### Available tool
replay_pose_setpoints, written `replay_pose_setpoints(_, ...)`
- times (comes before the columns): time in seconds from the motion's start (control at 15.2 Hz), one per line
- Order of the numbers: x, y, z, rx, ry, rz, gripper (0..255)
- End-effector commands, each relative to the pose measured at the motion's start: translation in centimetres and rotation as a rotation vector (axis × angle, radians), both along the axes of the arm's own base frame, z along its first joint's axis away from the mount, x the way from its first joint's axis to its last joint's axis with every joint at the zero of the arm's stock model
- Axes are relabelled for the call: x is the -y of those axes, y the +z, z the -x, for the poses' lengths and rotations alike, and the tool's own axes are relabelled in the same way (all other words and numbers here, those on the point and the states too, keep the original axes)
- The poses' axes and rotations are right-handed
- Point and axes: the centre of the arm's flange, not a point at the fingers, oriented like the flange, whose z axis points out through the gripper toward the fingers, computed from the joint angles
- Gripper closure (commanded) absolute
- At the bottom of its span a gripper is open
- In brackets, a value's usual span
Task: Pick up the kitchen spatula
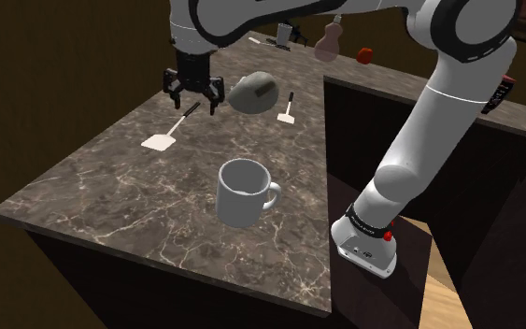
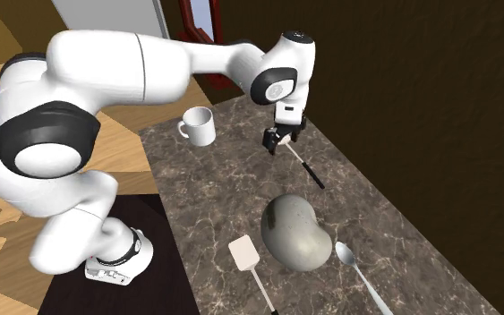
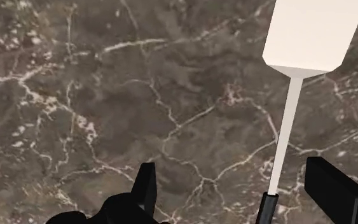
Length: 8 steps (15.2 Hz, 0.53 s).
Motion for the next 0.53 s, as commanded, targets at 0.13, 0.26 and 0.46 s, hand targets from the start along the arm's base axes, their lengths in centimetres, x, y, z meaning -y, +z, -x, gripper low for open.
replay_pose_setpoints(0.13,-1.2,-1.2,-4.9,0.034,-0.146,0.004,0)
replay_pose_setpoints(0.26,-1.2,-1.7,-5.2,0.036,-0.156,0.004,0)
replay_pose_setpoints(0.46,-1.2,-3.3,-5.2,0.036,-0.156,0.004,0)
